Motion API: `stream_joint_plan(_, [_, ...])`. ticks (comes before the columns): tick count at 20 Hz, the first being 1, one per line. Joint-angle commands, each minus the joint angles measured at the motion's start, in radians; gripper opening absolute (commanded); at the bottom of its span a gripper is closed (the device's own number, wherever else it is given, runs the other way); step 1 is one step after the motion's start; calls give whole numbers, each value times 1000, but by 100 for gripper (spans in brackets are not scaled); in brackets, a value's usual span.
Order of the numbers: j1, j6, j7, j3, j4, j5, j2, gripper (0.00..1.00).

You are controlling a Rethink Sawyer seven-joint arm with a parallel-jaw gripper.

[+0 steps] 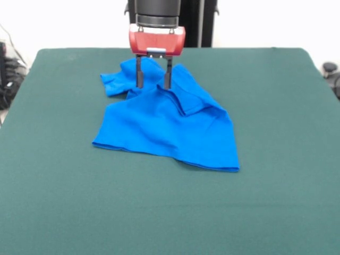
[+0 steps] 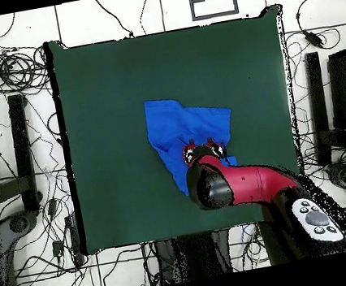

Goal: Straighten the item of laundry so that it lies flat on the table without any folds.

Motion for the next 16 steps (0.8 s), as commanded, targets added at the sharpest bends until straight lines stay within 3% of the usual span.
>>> stream_joint_plan(1, [36,61,98,98,13,-13,67,100])
stream_joint_plan(16, [44,27,112,87,32,-19,76,100])
